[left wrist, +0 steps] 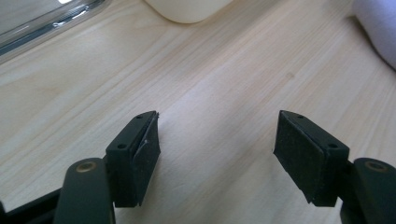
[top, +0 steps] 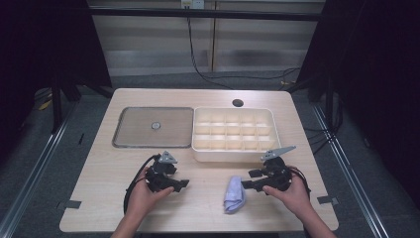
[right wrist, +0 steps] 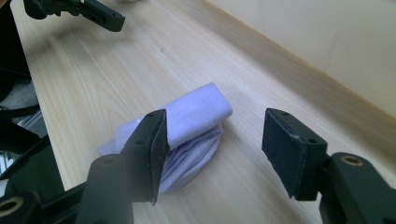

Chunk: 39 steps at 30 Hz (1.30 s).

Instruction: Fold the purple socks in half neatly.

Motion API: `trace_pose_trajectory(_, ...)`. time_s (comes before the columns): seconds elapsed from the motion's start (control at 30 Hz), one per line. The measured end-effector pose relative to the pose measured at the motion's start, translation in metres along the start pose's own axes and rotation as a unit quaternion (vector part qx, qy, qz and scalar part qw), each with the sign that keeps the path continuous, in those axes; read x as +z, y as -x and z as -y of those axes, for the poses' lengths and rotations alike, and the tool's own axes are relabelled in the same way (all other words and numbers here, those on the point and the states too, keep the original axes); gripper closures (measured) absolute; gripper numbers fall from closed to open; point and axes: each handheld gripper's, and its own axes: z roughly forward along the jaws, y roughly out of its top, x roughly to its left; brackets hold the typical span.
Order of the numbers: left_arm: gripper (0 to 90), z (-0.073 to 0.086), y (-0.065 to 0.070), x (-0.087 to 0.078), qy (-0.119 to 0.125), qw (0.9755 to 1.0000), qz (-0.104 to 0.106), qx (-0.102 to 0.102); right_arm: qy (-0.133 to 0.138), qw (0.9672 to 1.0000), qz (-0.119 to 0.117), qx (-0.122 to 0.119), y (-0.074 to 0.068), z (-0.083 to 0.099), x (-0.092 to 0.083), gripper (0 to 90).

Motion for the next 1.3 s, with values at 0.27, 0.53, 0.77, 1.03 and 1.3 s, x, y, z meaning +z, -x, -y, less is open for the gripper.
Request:
trace_pose_trajectory(0.27, 27.6, 0.007, -0.003, 0.002, 0.016, 0.9997, -0.007, 0.019, -0.01, 0.9985, -0.005, 0.053, 0.0, 0.002, 0.002, 38.8)
trace_pose_trajectory(0.53, 24.1, 0.013, 0.0, 0.006, 0.035, 0.9974, -0.024, 0.058, -0.022, 0.9906, -0.035, 0.13, 0.001, 0.006, 0.009, 37.7)
trace_pose_trajectory(0.77, 21.2, 0.015, -0.002, 0.008, 0.048, 0.9968, -0.022, 0.061, -0.026, 0.986, -0.052, 0.156, -0.001, 0.008, 0.015, 36.5)
trace_pose_trajectory(1.03, 20.3, 0.016, -0.002, 0.009, 0.052, 0.9963, -0.022, 0.064, -0.034, 0.9842, -0.063, 0.162, -0.003, 0.012, 0.021, 34.9)
trace_pose_trajectory(1.3, 18.8, 0.016, -0.001, 0.009, 0.051, 0.9965, -0.023, 0.062, -0.042, 0.9836, -0.066, 0.163, -0.006, 0.015, 0.027, 34.0)
